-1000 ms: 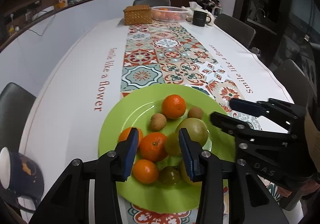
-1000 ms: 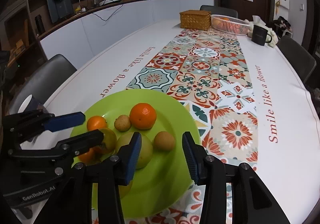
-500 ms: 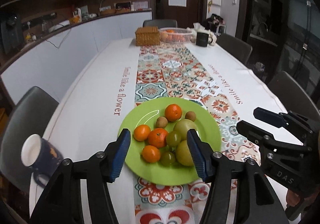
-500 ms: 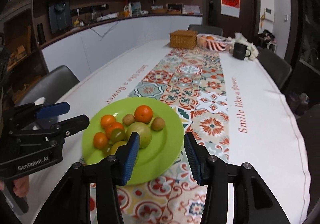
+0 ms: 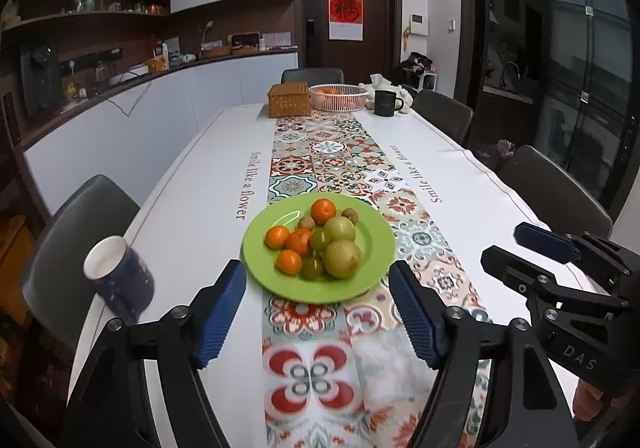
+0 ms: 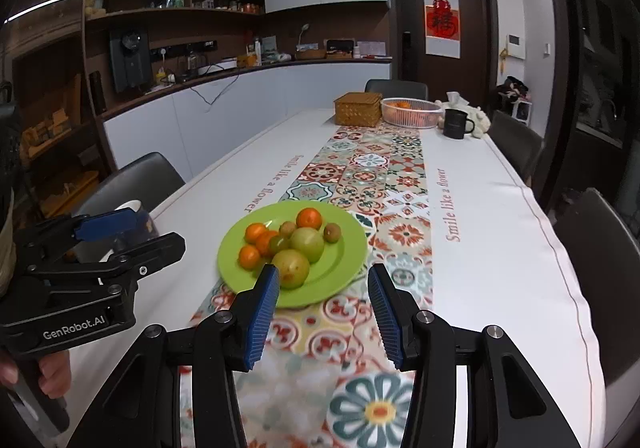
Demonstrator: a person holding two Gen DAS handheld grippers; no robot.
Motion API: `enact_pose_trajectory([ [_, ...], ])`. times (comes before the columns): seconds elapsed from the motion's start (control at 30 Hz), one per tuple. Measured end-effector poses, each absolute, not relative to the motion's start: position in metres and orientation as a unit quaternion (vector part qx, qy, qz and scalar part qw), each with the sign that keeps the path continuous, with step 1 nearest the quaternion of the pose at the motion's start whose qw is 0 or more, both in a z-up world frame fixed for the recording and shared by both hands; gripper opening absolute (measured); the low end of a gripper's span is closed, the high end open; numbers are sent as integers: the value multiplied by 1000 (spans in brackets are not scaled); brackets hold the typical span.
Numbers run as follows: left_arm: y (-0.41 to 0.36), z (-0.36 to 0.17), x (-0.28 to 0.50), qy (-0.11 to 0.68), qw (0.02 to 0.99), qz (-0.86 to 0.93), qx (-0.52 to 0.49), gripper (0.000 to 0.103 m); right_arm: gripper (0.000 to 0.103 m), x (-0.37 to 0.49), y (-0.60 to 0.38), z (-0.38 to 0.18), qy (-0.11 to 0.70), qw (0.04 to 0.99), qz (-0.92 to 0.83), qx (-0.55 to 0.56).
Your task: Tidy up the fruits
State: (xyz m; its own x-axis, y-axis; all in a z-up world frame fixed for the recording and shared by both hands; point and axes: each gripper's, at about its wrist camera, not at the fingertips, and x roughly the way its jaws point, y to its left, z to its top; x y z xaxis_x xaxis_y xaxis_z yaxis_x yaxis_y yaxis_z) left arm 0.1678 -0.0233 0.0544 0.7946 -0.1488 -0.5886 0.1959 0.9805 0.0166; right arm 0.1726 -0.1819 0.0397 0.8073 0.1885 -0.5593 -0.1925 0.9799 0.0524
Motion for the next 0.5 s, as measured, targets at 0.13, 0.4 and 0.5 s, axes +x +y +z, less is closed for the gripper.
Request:
enact_pose_trajectory([
  [0.13, -22, 55, 138, 292, 952, -84, 38, 87, 61, 140, -184, 41, 283, 955, 87, -4],
  [0.4, -16, 56, 83, 266, 961, -64, 48, 100, 81, 84, -185, 43, 264, 963, 57, -4],
  [0.5, -14, 55, 67, 259, 963, -61, 48, 103, 86, 67, -185, 42, 258, 965, 51, -5],
])
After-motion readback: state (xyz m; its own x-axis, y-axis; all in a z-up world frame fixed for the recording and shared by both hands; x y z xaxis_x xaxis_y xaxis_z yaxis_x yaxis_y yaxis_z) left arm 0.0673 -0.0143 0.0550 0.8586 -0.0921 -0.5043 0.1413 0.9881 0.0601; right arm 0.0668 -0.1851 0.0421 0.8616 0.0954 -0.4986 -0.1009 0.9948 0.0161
